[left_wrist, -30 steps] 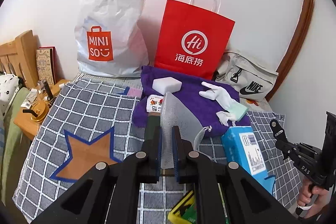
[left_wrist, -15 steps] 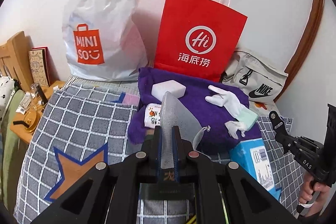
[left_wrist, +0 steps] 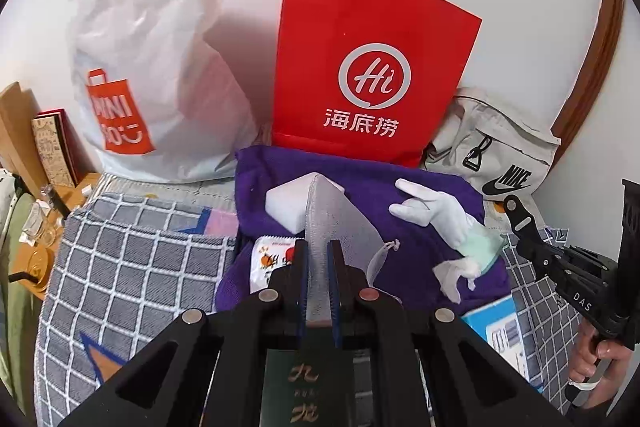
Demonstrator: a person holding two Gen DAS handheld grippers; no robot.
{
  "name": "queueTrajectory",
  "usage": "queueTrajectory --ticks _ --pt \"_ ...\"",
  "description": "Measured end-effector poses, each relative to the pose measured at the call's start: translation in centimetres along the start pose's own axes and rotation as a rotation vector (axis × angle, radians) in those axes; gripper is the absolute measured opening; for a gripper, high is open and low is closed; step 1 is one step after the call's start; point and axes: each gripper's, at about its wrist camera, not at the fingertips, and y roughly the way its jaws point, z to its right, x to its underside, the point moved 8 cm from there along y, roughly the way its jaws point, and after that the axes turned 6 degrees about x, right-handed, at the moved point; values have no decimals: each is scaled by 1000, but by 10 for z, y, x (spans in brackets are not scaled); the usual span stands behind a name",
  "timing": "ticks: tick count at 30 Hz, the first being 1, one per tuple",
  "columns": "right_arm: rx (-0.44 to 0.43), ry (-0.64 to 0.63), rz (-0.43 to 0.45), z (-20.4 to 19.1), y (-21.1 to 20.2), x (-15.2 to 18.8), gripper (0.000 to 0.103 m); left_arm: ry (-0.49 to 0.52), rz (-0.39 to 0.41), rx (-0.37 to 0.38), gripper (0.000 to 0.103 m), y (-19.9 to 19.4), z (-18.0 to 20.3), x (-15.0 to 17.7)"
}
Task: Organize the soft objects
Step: 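Carry the mesh bag in the left tool over the purple towel, then open the left tool to drop the mesh bag onto the towel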
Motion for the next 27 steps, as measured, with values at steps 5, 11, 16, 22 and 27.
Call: queueTrajectory --ticks 5,11,16,22,27 --pt "-4 -2 -11 2 13 -8 3 6 -11 8 9 17 5 -9" --pt "-40 -24 -62 -5 38 -5 3 -3 -39 26 9 40 7 -13" --pt "-78 -18 -123 -9 63 3 3 3 -81 22 9 62 5 -9" --pt "-91 -26 -184 -11 88 14 3 -7 -129 15 10 82 -3 1" --pt "-77 -8 -221 -3 100 19 4 -34 -152 24 12 90 -11 4"
